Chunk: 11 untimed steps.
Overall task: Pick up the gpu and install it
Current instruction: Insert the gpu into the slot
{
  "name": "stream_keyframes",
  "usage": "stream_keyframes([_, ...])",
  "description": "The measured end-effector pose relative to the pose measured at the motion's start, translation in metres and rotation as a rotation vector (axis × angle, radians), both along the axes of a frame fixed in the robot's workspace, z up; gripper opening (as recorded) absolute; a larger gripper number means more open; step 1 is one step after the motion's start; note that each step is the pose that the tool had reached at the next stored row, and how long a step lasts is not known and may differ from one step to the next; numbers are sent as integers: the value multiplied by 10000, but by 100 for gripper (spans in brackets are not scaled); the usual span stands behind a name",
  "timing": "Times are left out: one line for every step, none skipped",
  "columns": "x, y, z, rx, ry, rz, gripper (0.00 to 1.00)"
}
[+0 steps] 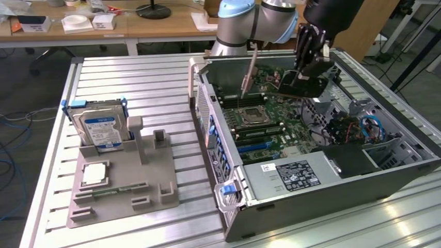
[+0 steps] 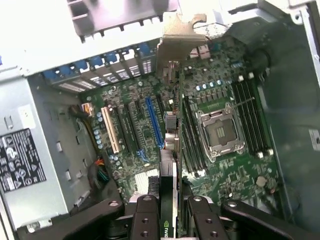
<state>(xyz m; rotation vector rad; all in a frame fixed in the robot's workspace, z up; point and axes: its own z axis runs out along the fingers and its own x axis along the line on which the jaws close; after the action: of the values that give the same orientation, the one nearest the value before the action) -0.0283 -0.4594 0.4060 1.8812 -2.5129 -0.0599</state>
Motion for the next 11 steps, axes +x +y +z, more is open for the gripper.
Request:
stream_keyframes([0, 0, 0, 1, 0, 179, 27])
stream_keyframes([0, 0, 0, 0, 0, 359, 27])
stream_keyframes([0, 0, 0, 0, 0, 539, 27])
stream_keyframes([0, 0, 0, 0, 0, 725, 27])
stream_keyframes([0, 0, 0, 0, 0, 903, 27])
stream_keyframes([0, 0, 0, 0, 0, 1084, 27])
stream_keyframes([0, 0, 0, 0, 0, 1264, 27])
stream_keyframes([0, 0, 0, 0, 0, 1454, 27])
stream_keyframes([0, 0, 0, 0, 0, 1640, 27])
stream_keyframes([0, 0, 0, 0, 0, 1820, 27])
stream_keyframes([0, 0, 0, 0, -1, 1955, 27])
